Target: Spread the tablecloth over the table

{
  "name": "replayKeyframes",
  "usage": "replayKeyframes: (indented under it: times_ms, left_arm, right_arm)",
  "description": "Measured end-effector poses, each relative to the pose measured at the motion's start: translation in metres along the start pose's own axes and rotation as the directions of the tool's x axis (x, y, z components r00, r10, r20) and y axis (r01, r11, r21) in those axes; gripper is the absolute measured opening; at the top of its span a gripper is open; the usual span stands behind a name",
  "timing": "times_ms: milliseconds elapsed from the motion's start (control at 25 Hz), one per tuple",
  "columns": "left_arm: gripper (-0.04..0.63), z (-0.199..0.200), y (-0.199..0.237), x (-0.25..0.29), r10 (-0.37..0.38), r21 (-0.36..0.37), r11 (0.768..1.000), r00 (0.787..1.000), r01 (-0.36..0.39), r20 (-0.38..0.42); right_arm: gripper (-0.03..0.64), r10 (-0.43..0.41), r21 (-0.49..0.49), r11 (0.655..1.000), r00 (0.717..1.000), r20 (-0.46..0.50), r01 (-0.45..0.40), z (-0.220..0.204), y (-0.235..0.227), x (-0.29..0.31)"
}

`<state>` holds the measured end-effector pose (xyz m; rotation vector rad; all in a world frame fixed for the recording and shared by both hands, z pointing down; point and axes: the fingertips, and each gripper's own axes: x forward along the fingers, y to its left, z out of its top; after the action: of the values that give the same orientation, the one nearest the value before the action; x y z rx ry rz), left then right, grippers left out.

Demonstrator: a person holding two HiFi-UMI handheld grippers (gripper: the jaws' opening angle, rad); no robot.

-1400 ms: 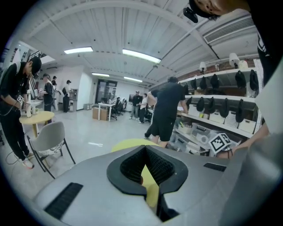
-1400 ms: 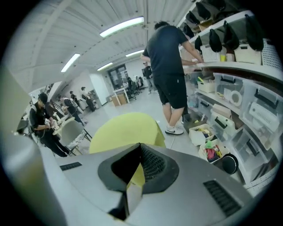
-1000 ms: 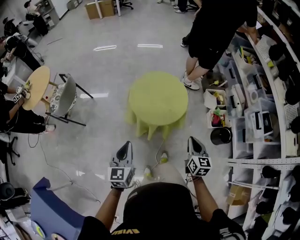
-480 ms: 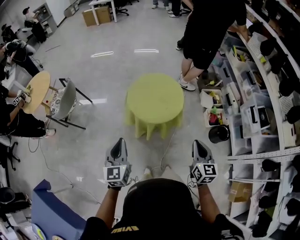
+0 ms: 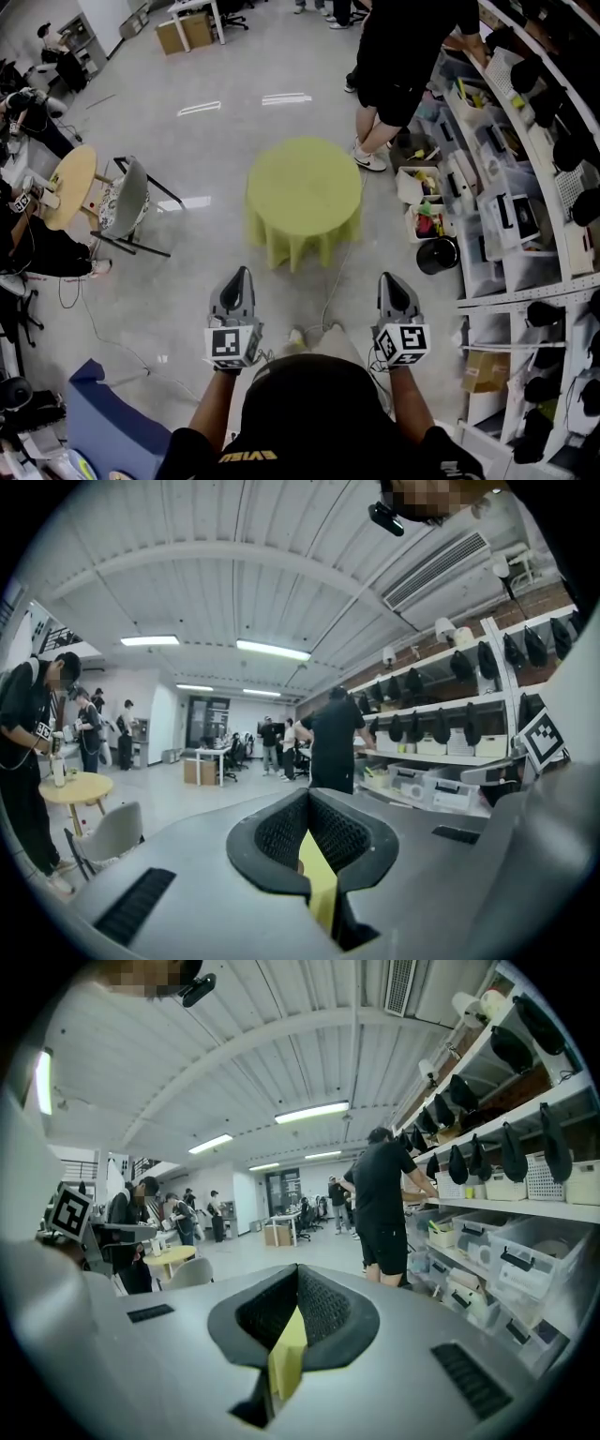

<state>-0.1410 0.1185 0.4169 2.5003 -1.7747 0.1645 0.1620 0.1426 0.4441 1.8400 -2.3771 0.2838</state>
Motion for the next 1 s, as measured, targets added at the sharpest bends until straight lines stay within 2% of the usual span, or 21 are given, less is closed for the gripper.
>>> replayKeyframes:
  times_ms: [120,280,520,1000]
  left_arm:
    - [0.017,0.002,-0.002,-0.005,0.006,-0.012,1.0,1.0,-0.005,0.014]
    - [0.017,0.002,-0.001,-0.012,0.002,0.026,1.0,1.0,-0.002,0.011]
    - [0.018,0.003,0.003,-0.017,0.004,0.031,1.0,1.0,-0.005,0.025]
    - [0.018,0.002,0.004,-0.019,-0.005,0.032,0.999,0.999,0.004,0.037]
  right_arm:
    - [0.0,0.006,-0.012,1.0,1.0,0.009,-0.006,0.001,0.006,-0.004]
    - [0.001,0.012,-0.028,1.0,1.0,0.022,-0.012,0.006,0.013,-0.006]
    - [0.002,0.03,-0.037,0.999,0.998,0.053,-0.028,0.016,0.022,-0.003]
    - [0.0,0.057,-0.068,0.996,0.997,0.053,-0.053,0.02,0.036,0.008]
